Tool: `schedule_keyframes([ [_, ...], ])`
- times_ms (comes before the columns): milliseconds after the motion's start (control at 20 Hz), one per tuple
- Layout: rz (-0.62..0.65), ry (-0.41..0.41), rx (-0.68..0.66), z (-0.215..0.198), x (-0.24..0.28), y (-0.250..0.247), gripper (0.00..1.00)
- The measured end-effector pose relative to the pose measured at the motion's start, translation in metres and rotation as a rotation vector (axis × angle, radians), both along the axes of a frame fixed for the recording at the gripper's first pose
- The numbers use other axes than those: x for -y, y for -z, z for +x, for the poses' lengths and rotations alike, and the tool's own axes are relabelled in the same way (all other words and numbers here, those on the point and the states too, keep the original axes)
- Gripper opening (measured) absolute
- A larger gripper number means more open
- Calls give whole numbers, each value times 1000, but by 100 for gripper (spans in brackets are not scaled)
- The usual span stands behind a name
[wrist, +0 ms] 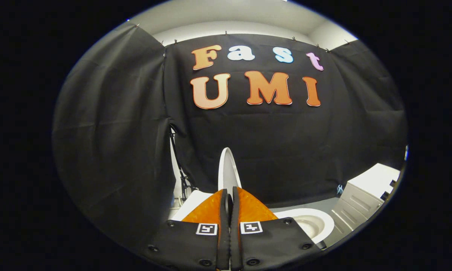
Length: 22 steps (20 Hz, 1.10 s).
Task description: Open the toilet lid.
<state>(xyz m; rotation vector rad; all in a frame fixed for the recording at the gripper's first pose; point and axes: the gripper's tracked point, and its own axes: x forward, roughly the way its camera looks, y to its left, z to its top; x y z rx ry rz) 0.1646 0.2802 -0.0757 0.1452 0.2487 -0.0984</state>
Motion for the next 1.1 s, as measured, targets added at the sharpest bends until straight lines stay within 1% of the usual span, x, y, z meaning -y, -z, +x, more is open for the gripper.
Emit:
schedule_keyframes([
  [150, -26, -45, -13, 5, -23, 3, 9],
  [250, 11, -68, -13, 5, -41, 5, 9],
  [500, -36, -82, -30, 5, -51, 5, 9],
  [650, -71, -63, -38, 4, -40, 6, 11],
  [750, -41, -69, -51, 3, -36, 6, 13],
  [900, 94, -97, -80, -4, -41, 9, 31],
  [950, 98, -100, -84, -7, -39, 8, 33],
  [1000, 75, -98, -83, -10, -35, 3, 37],
  [1050, 36, -91, -85, -13, -29, -2, 37],
  [1100, -5, -80, -88, -16, -21, -5, 44],
])
